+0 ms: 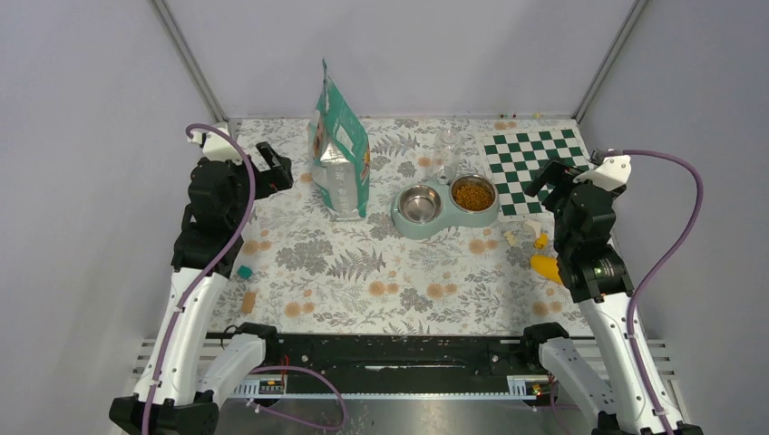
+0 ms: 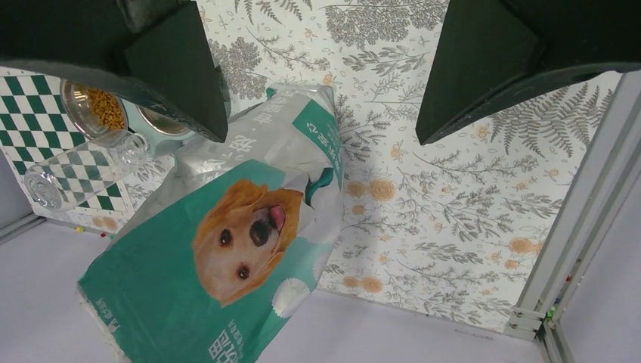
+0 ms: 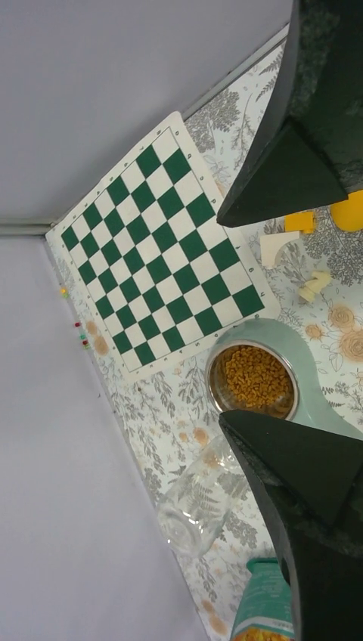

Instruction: Serve the pet food

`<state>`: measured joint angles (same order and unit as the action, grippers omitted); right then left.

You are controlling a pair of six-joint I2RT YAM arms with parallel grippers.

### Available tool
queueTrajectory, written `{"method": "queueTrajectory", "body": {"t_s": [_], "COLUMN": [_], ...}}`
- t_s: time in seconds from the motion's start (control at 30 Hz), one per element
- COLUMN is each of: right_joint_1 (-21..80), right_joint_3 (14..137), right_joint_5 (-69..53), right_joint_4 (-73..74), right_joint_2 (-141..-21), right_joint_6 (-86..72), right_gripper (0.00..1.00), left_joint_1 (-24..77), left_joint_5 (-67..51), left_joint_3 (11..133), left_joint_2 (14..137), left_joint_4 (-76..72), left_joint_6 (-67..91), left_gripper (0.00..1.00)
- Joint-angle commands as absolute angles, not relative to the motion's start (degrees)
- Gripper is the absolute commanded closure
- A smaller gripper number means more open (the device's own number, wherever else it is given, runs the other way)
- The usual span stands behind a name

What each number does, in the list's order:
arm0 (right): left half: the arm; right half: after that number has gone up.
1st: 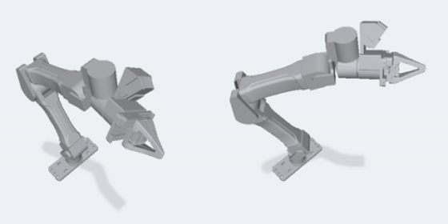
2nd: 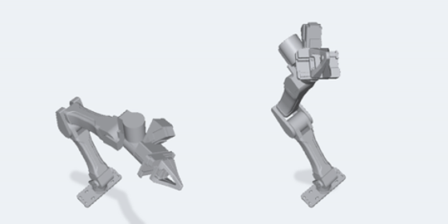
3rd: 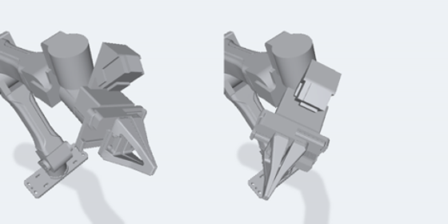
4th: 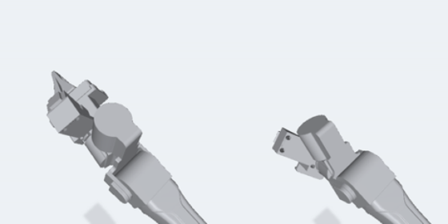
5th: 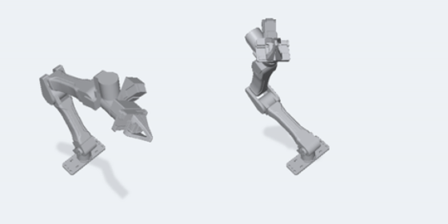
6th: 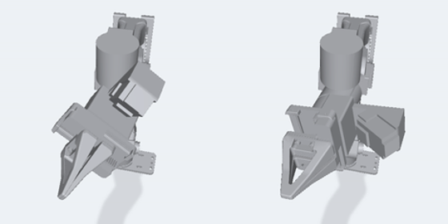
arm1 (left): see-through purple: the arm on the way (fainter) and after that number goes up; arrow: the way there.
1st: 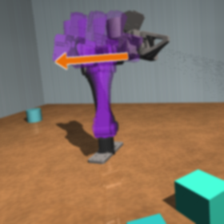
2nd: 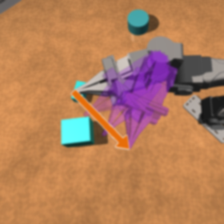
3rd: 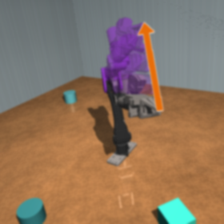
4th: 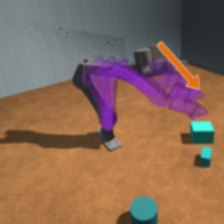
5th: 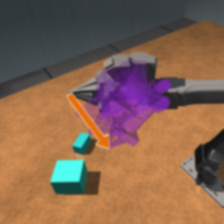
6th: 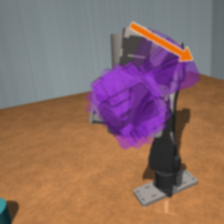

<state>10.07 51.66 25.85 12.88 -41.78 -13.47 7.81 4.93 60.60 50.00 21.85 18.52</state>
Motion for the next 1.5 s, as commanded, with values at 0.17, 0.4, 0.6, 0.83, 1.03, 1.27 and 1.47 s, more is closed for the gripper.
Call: {"method": "queueTrajectory", "body": {"t_s": [0.17, 0.4, 0.6, 0.83, 1.03, 1.27, 1.47], "right_joint_1": [9.9, 9.8, 9.8, 9.9, 10.8, 11.4, 11.4], "right_joint_3": [47.8, 50.8, 52.0, 51.6, 51.5, 50.4, 49.5], "right_joint_5": [22.0, 12.5, 3.5, -4.1, -7.6, -7.9, -7.3], "right_joint_4": [6.6, 10.0, 10.7, 10.3, 10.2, 10.2, 10.2], "right_joint_2": [-38.6, -41.6, -44.4, -48.1, -50.6, -50.2, -48.3], "right_joint_6": [-14.8, -15.9, -19.7, -25.9, -27.5, -28.1, -27.6], "right_gripper": [0.0, 0.01, 0.01, 0.01, 0.01, 0.01, 0.01], "left_joint_1": [7.6, 7.6, 8.5, 15.0, 17.7, 20.3, 22.1], "left_joint_5": [1.1, -6.4, -17.3, -12.0, -5.3, -3.6, 3.9], "left_joint_3": [59.1, 61.3, 60.8, 58.3, 59.1, 56.6, 57.7], "left_joint_2": [48.1, 49.4, 50.5, 52.2, 57.5, 66.4, 74.2], "left_joint_4": [20.8, 21.7, 21.1, 14.3, 2.1, -18.8, -27.2], "left_joint_6": [20.0, 18.6, 20.8, 20.9, 19.2, 14.1, 9.9], "left_gripper": [0.01, 0.01, 0.01, 0.01, 0.01, 0.01, 0.12]}}
